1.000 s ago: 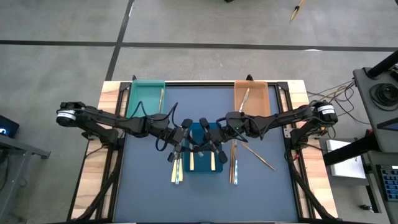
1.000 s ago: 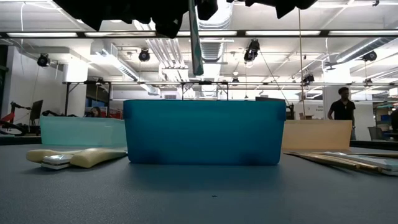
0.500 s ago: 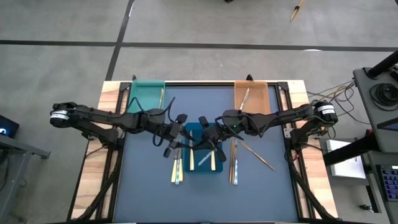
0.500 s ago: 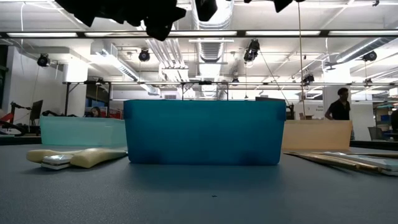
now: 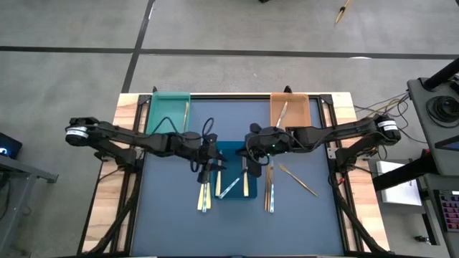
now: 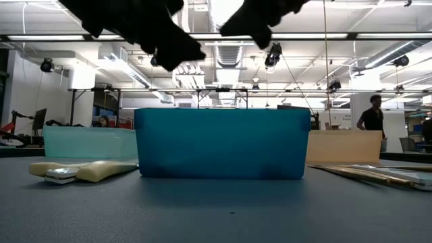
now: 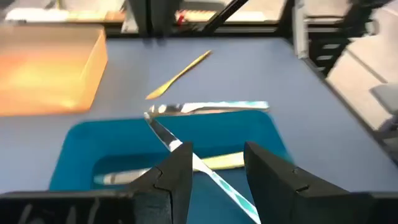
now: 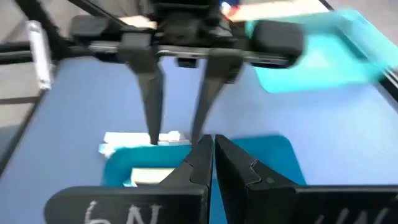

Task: Sort silverware by color (type)
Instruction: Put the left blue and white knife into the orange bin

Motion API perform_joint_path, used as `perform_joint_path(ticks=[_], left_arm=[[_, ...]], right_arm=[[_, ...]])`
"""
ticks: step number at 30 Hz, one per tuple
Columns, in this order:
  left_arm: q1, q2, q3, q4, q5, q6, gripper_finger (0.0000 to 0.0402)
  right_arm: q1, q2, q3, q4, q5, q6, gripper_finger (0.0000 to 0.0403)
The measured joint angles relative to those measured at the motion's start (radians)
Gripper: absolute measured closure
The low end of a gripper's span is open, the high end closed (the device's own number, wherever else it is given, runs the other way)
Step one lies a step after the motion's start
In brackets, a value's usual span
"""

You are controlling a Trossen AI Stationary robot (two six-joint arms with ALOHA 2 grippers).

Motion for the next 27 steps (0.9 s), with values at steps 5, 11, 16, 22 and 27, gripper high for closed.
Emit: perform_joint_path(ticks=[5, 11, 16, 22, 27], left_arm=[[-0.031, 0.086, 0.0, 0.021, -0.071, -0.106, 0.0277], [-0.075, 0.216, 0.057, 0.014, -0.124, -0.268, 0.0277], [-0.114, 0.327, 0.229, -0.244, -0.191, -0.329, 0.0278], [-0.13, 0.449, 0.392, -0.531, -0.301, -0.435, 0.0279], [-0.13, 0.508, 0.46, -0.551, -0.302, -0.5, 0.0279]], right_arm=[[0.005, -0.035, 0.0, -0.152, 0.034, 0.082, 0.0394], [0.024, -0.04, 0.0, -0.198, 0.033, 0.101, 0.0394], [0.046, -0.038, 0.0, -0.212, 0.033, 0.101, 0.0394], [0.08, -0.047, 0.0, -0.304, 0.033, 0.099, 0.0394], [0.113, -0.052, 0.0, -0.377, 0.033, 0.097, 0.0394]])
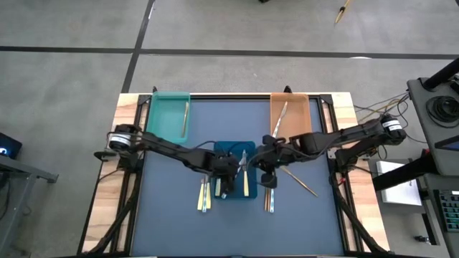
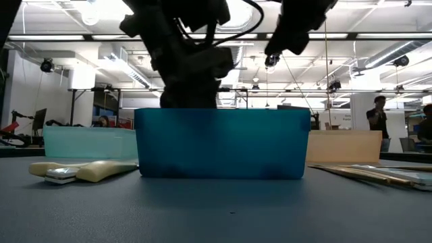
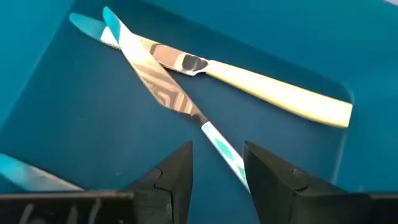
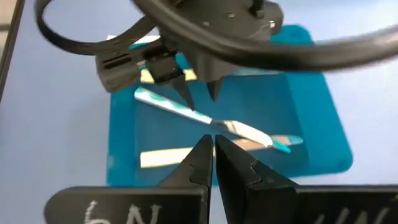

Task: Sort silverware by color (type)
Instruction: Put the left blue and white knife into the orange bin

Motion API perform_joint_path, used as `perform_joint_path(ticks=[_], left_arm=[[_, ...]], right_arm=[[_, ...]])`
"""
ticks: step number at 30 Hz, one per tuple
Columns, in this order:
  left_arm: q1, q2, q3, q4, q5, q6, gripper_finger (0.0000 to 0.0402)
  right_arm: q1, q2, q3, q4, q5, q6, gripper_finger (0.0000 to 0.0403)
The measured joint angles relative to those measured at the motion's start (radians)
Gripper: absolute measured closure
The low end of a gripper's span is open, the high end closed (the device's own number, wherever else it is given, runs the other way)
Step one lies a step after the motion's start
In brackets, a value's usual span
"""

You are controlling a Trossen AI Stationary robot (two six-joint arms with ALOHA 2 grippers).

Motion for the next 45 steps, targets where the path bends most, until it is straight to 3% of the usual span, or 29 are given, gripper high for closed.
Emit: perform_joint_path(ticks=[5, 15, 20, 45], left_arm=[[-0.005, 0.028, 0.051, -0.016, -0.025, -0.056, 0.0279], [-0.011, 0.054, 0.096, -0.054, -0.093, -0.145, 0.0247], [-0.028, 0.055, 0.095, -0.055, -0.116, -0.2, 0.0233], [-0.044, 0.071, 0.181, -0.045, -0.171, -0.29, 0.0238]], right_arm=[[0.039, -0.017, -0.001, -0.056, 0.006, 0.001, 0.0394], [0.108, -0.097, -0.091, -0.006, 0.15, 0.002, 0.0394], [0.108, -0.123, -0.134, 0.066, 0.153, -0.011, 0.0394], [0.107, -0.122, -0.137, 0.067, 0.156, -0.095, 0.0394]])
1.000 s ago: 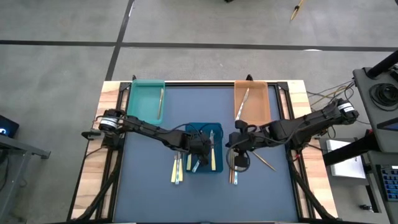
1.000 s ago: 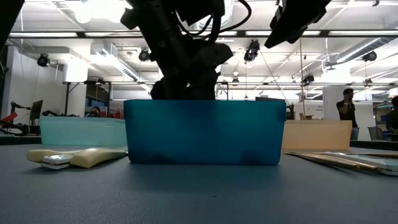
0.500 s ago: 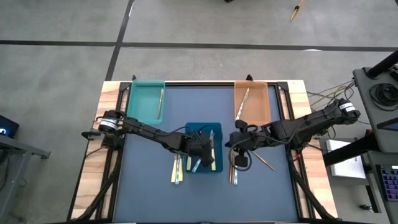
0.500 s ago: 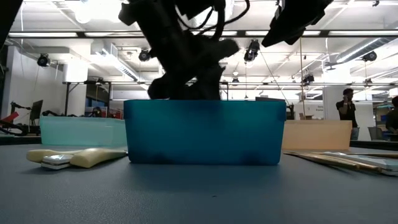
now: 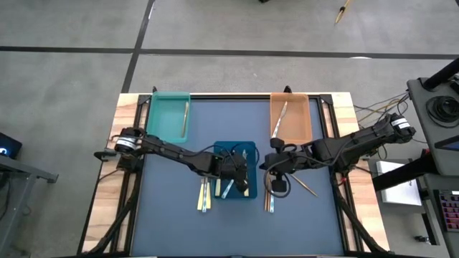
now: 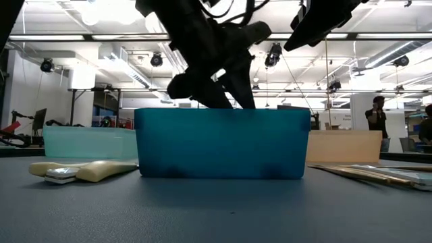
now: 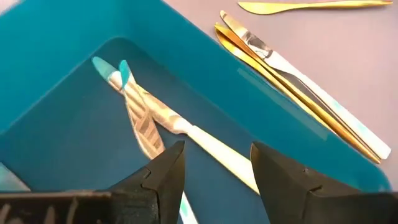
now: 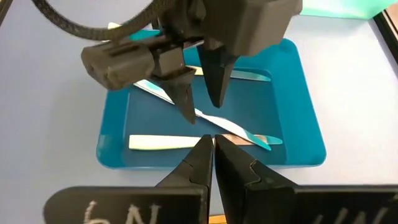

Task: Sort silverware by color (type)
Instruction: Put the left blue and white knife into the orange bin

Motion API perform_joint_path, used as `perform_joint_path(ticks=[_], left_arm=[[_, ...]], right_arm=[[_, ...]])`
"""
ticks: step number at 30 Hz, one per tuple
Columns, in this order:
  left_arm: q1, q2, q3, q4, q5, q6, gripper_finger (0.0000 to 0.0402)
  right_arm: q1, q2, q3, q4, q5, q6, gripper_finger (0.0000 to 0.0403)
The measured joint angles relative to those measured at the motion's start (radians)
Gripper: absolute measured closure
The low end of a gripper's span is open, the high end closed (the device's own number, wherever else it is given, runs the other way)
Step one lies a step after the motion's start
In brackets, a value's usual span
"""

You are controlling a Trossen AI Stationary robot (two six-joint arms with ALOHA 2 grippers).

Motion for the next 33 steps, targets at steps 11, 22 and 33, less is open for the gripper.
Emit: perform_joint_path(ticks=[11, 22, 33], left_arm=[[-0.015, 0.24, 0.386, -0.481, -0.061, 0.079, 0.0238], [-0.01, 0.272, 0.377, -0.542, -0.032, 0.067, 0.0238], [0.008, 0.271, 0.345, -0.534, -0.008, 0.022, 0.0235]], right_arm=[[0.0, 0.001, -0.007, -0.016, 0.0, -0.017, 0.0394], [0.0, 0.002, -0.028, -0.008, 0.0, -0.024, 0.0394], [0.0, 0.0, -0.028, -0.005, -0.001, 0.015, 0.0394]])
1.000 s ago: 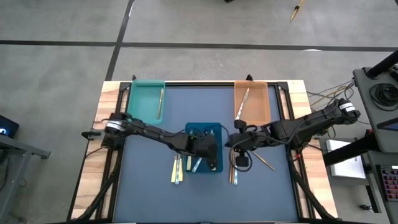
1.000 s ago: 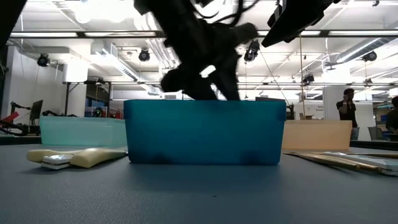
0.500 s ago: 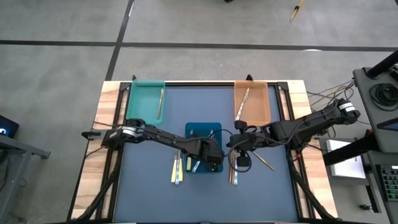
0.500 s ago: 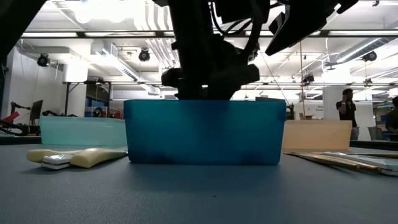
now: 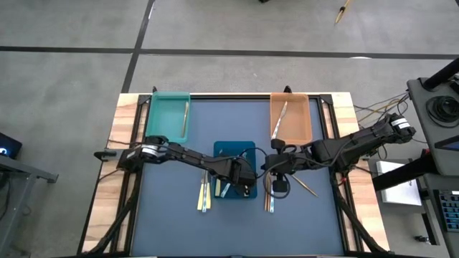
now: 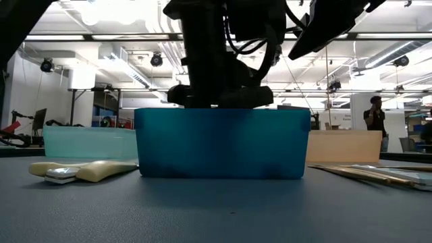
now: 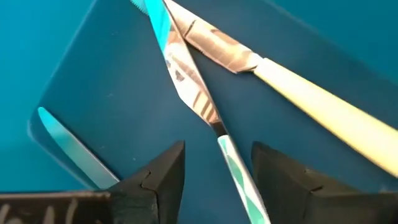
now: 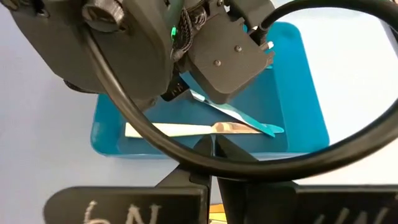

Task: Sort silverware by color (type)
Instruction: Put the left blue and white knife into the orange bin

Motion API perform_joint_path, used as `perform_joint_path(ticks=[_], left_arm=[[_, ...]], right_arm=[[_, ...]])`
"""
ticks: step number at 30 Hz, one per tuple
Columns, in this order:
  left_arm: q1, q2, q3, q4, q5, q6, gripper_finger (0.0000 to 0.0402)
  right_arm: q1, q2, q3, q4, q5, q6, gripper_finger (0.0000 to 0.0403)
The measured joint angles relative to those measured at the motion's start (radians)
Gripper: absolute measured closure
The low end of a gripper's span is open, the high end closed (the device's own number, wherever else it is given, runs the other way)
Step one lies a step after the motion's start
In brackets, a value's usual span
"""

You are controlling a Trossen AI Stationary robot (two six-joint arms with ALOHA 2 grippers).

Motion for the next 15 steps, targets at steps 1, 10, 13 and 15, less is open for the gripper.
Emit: perform_joint_path(ticks=[1, 10, 13, 15], left_arm=[[0.0, 0.0, 0.0, 0.006, 0.001, 0.0, 0.0233], [0.001, 0.006, -0.006, 0.038, 0.021, 0.007, 0.0224], [0.002, 0.006, -0.006, 0.04, 0.019, 0.008, 0.0224], [0.002, 0.006, -0.008, 0.041, 0.019, 0.012, 0.0224]], right_arm=[[0.0, 0.0, 0.0, 0.001, 0.0, 0.003, 0.0394], [0.0, -0.001, 0.0, -0.003, 0.0, 0.004, 0.0394], [0.0, -0.001, 0.0, -0.002, 0.0, 0.003, 0.0394], [0.0, -0.001, 0.0, -0.003, 0.0, 0.003, 0.0394]])
